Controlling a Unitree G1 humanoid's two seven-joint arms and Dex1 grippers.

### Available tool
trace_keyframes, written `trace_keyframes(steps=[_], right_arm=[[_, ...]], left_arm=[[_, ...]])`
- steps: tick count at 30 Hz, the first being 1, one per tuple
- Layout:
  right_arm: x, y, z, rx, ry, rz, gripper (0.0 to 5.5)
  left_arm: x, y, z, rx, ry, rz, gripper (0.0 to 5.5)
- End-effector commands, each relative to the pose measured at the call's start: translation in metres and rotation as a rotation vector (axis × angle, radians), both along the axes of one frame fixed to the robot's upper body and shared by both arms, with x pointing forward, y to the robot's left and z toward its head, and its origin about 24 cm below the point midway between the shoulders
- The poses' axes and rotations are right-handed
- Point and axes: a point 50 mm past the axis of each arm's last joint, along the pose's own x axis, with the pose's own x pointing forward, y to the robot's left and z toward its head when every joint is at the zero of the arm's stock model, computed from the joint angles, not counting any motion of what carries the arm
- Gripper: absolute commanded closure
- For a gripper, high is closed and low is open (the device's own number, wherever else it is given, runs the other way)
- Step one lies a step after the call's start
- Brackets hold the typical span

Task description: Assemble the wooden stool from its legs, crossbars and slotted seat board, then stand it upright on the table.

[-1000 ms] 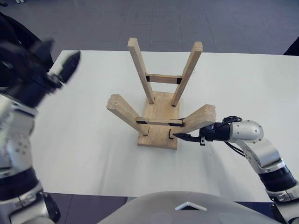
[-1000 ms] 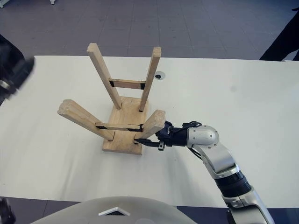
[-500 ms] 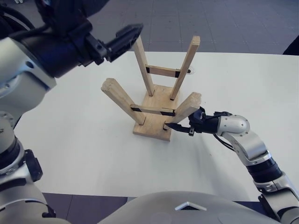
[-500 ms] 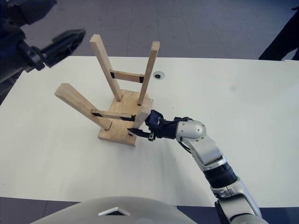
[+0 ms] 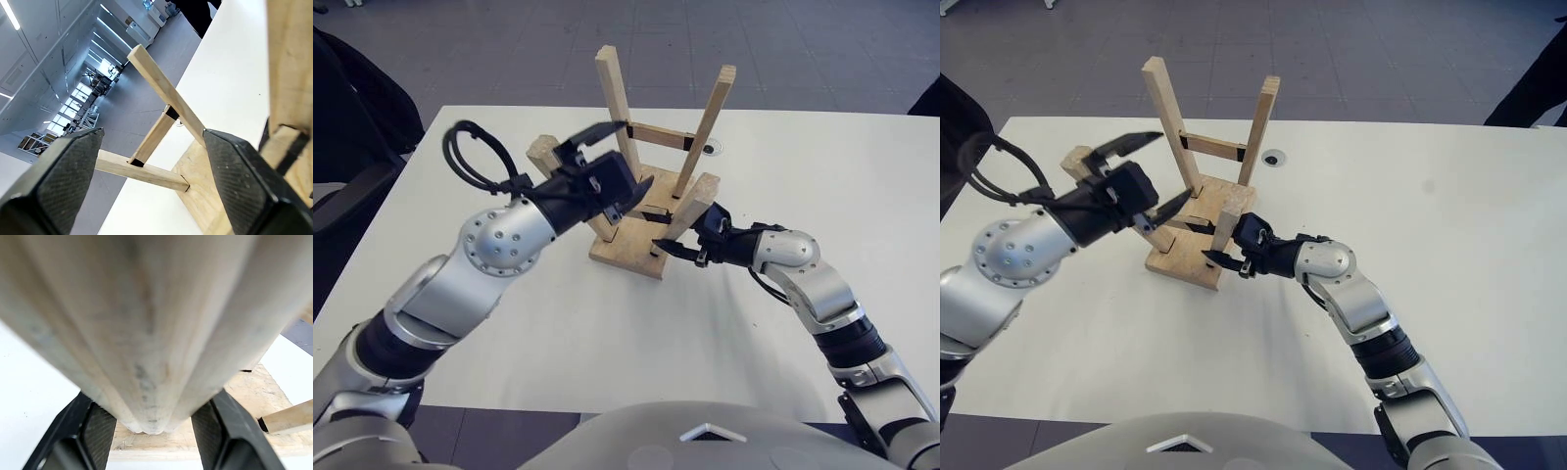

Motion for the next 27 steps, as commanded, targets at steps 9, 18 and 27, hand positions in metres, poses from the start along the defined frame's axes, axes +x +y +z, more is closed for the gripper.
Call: trace_keyframes(steps=[9,18,27], right_arm=[[-0.007,-0.003,-0.03,-0.132,0.146,-0.057,3.47],[-0.007,-0.004,-0.03,-0.273,0.133,-0.058,3.47],[-0.007,-0.017,-0.044,-0.332,0.212,-0.106,3.47]], left_arm=[[-0.011,-0.004,-0.062,0.08,0.0,0.004,1.75],[-0.02,0.0,-0.088,0.164,0.072,-0.032,1.75],[-0.009,0.014,-0.054,0.089,-0.156,0.028,1.75]])
